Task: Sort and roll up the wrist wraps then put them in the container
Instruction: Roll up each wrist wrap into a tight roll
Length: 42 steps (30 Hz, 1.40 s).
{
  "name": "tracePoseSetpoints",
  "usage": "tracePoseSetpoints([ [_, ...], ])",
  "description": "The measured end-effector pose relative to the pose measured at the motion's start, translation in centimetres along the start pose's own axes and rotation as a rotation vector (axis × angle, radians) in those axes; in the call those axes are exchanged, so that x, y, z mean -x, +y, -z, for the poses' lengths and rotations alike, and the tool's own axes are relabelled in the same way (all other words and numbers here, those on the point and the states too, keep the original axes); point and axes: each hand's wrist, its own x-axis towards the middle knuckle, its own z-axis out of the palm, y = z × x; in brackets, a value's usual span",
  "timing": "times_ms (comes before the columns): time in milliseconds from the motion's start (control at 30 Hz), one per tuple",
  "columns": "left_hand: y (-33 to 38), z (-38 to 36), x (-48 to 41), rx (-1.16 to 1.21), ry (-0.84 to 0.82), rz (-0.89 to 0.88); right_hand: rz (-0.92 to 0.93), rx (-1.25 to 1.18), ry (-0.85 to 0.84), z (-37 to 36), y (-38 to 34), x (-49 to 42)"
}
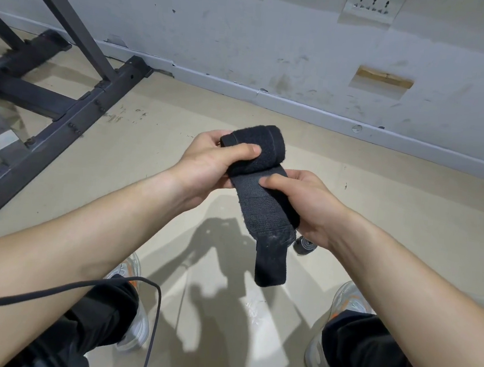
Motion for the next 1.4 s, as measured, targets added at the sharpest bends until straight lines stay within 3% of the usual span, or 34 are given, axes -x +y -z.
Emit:
tracePoseSetpoints([
  [167,0.4,0.6,-0.4,-0.071,0.062,-0.045,-0.008,0.021,0.030,-0.2,0.4,0.5],
  [333,-0.1,0.1,0.6,-0.277,-0.065,-0.229,0.066,-0.029,0.059,0.4,0.4,0.3],
  [433,-1.0,-0.2,1.1,-0.274,-0.109,-0.265,0.065,-0.042,0.063,0.4,0.9,0.5],
  [500,-1.2,-0.7,1.4,-0.178,-0.110,-0.216,0.073,-0.091,0.066,0.3,1.1,0.8],
  [667,-0.3,-0.9,1.1,0.254,-0.069,0.128,0.088,-0.116,0.088,0.1,1.3,1.0],
  [800,-0.3,-0.5,0.8,0.341,-0.039,0.202,0.114,-0.088,0.102,0.0,1.2,0.8],
  [933,-0.2,-0.5,1.0,0.311,-0.146,0.294,0.115,-0.071,0.107,0.0,1.2,0.7],
  [1233,1.1,-0.1,0.8,0.298,-0.039,0.229,0.058,-0.065,0.033,-0.6,-0.3,0.7],
  [1400,1.6,0.3,0.5,0.274,0.053,0.187,-0.008,0.041,0.091,-0.3,-0.4,0.7],
])
